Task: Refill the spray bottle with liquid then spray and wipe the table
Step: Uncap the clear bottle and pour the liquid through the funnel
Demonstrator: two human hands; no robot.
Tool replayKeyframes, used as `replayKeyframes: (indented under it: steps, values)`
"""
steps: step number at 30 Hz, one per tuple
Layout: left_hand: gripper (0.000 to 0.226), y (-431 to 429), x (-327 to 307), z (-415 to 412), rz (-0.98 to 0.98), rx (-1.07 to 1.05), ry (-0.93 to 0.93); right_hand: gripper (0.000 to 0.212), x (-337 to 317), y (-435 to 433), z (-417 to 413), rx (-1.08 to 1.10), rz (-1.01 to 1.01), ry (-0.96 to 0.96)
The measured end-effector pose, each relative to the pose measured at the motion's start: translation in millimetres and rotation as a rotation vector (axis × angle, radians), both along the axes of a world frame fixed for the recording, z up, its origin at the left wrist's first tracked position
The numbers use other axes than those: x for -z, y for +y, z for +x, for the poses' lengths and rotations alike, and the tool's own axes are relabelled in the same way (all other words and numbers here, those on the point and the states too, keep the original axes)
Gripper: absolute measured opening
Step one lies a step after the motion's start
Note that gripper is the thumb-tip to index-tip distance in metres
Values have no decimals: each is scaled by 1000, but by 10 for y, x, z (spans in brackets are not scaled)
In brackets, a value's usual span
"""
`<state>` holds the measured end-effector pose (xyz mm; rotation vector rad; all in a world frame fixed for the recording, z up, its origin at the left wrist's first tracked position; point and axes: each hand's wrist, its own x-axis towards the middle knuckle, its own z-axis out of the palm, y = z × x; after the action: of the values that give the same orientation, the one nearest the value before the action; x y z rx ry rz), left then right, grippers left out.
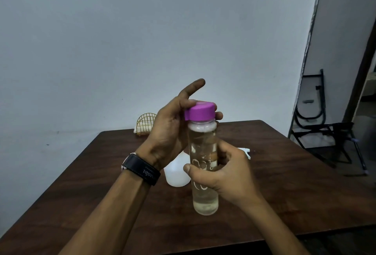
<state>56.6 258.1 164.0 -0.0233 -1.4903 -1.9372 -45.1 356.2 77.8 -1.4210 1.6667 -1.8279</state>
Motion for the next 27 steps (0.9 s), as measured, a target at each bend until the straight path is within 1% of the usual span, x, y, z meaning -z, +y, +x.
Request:
replayKeyframes:
  steps: [4, 7, 10, 16, 18, 20, 23, 27]
  values:
    - [66, 6, -3, 3, -37, -62, -41, 41, 13, 8, 1, -6, 11, 33]
    - [68, -8, -18, 8, -43, -58, -41, 43, 9, 6, 15, -21, 6, 19]
    - [71, -15, -32, 30, -104, -37, -40, 41, 6, 6, 28, -28, 8, 1]
    - [76, -17, 1, 43, -139, -85, -71, 37, -10, 10, 37, -21, 12, 34]
    - [70, -3, 12, 26, -183, -127, -94, 35, -6, 5, 44, -10, 17, 55]
    - [60, 20, 11, 6, -211, -152, -106, 36, -1, 6, 45, -10, 14, 49]
    - [56, 16, -9, 23, -190, -64, -82, 36, 5, 9, 36, -17, 12, 30]
    - [70, -47, -1, 90, -95, 111, -19, 33, -10, 7, 21, -7, 7, 25]
